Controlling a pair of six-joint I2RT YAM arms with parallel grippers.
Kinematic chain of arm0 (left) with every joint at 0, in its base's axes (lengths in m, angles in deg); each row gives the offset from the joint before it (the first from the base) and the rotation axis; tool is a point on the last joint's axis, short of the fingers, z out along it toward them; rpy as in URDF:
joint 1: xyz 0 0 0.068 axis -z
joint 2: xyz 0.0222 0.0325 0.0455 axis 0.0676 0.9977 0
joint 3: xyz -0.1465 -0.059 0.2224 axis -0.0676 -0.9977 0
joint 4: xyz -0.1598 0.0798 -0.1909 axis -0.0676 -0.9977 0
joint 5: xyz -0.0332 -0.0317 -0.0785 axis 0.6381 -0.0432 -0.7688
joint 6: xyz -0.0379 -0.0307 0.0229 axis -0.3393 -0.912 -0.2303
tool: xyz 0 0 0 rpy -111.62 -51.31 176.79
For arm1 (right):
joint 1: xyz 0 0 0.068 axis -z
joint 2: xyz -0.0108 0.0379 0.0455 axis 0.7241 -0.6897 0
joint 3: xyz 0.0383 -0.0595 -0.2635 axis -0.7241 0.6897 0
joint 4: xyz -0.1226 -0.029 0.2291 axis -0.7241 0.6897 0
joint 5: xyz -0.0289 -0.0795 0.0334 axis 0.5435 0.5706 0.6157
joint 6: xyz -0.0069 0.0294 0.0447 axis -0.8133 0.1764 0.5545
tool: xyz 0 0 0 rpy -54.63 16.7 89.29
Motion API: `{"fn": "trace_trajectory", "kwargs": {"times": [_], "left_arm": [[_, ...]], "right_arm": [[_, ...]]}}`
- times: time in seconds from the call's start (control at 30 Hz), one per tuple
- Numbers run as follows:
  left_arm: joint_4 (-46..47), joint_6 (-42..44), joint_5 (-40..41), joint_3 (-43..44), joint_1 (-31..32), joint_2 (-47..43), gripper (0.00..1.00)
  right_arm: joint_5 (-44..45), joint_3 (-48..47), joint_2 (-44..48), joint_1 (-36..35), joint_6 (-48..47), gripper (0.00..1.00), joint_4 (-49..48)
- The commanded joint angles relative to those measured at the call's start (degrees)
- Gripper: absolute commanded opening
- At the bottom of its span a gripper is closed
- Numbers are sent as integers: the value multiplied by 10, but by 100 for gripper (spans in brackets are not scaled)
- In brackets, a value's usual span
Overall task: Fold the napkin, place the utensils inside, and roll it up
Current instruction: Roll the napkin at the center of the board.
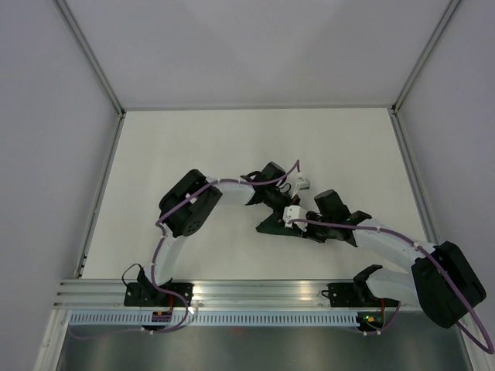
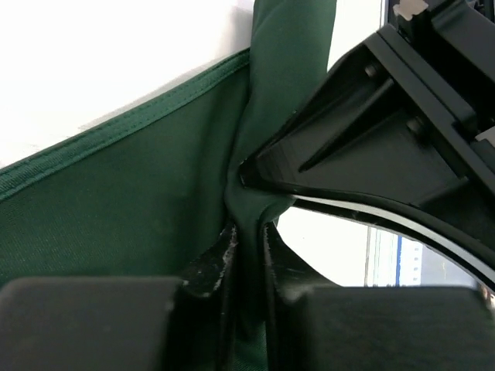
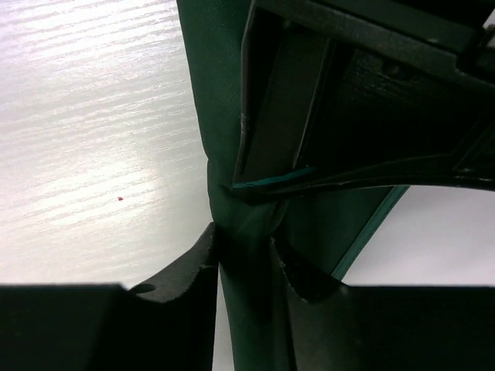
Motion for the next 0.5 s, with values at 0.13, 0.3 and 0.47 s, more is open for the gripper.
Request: {"fn": "trace_trajectory", "kwargs": {"times": [0.13,0.3,0.47], "left_arm": [[-86,-18,51,-25,-10,27,39],[-52,-47,43,-38,-28,-8,46],[12,-82,58,-70,-47,-52,48]], "right_arm": [[27,-26,-39,0,-11,10,5],[23,-44,-60,0,-15,1,30],[18,-58,-83,1,-21,1,50]]}}
